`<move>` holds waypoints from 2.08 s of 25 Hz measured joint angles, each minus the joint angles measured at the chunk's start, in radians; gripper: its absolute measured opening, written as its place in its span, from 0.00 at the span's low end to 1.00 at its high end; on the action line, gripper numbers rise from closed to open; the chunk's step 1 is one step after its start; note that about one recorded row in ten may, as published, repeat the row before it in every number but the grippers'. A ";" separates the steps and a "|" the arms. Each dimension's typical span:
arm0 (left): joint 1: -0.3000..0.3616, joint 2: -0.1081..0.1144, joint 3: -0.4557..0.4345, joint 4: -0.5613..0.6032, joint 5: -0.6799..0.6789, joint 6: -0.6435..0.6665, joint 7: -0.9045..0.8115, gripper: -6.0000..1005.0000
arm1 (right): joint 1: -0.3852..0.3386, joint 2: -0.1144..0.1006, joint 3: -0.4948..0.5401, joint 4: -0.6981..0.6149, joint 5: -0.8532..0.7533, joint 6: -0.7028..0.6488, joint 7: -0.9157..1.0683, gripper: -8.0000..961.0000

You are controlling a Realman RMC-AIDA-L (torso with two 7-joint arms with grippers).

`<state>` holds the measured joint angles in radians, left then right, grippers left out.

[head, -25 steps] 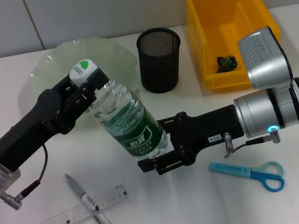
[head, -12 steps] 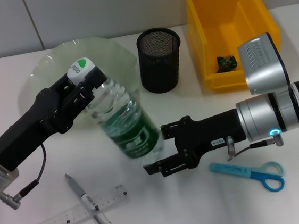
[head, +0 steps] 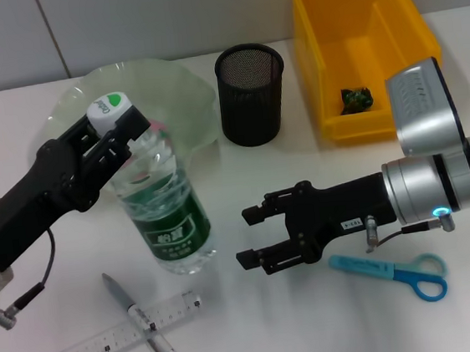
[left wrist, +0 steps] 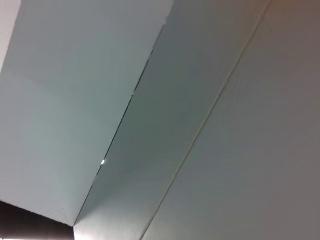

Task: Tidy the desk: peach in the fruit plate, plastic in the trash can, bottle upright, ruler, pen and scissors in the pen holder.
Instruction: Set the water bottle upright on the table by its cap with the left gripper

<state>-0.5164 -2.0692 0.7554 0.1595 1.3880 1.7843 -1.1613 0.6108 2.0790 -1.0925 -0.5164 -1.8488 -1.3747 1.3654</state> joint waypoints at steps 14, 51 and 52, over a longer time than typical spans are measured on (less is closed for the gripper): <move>0.083 0.002 -0.046 0.055 0.000 -0.072 0.275 0.45 | -0.030 0.003 0.016 0.000 0.057 0.003 -0.083 0.77; 0.087 -0.006 -0.117 -0.003 -0.033 -0.258 0.425 0.48 | -0.025 0.006 0.006 0.038 0.113 0.051 -0.151 0.77; 0.088 -0.006 -0.118 -0.003 -0.035 -0.259 0.425 0.48 | -0.025 0.006 0.006 0.038 0.113 0.051 -0.151 0.77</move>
<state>-0.4285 -2.0753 0.6378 0.1564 1.3526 1.5249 -0.7362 0.5860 2.0846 -1.0860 -0.4783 -1.7363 -1.3238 1.2148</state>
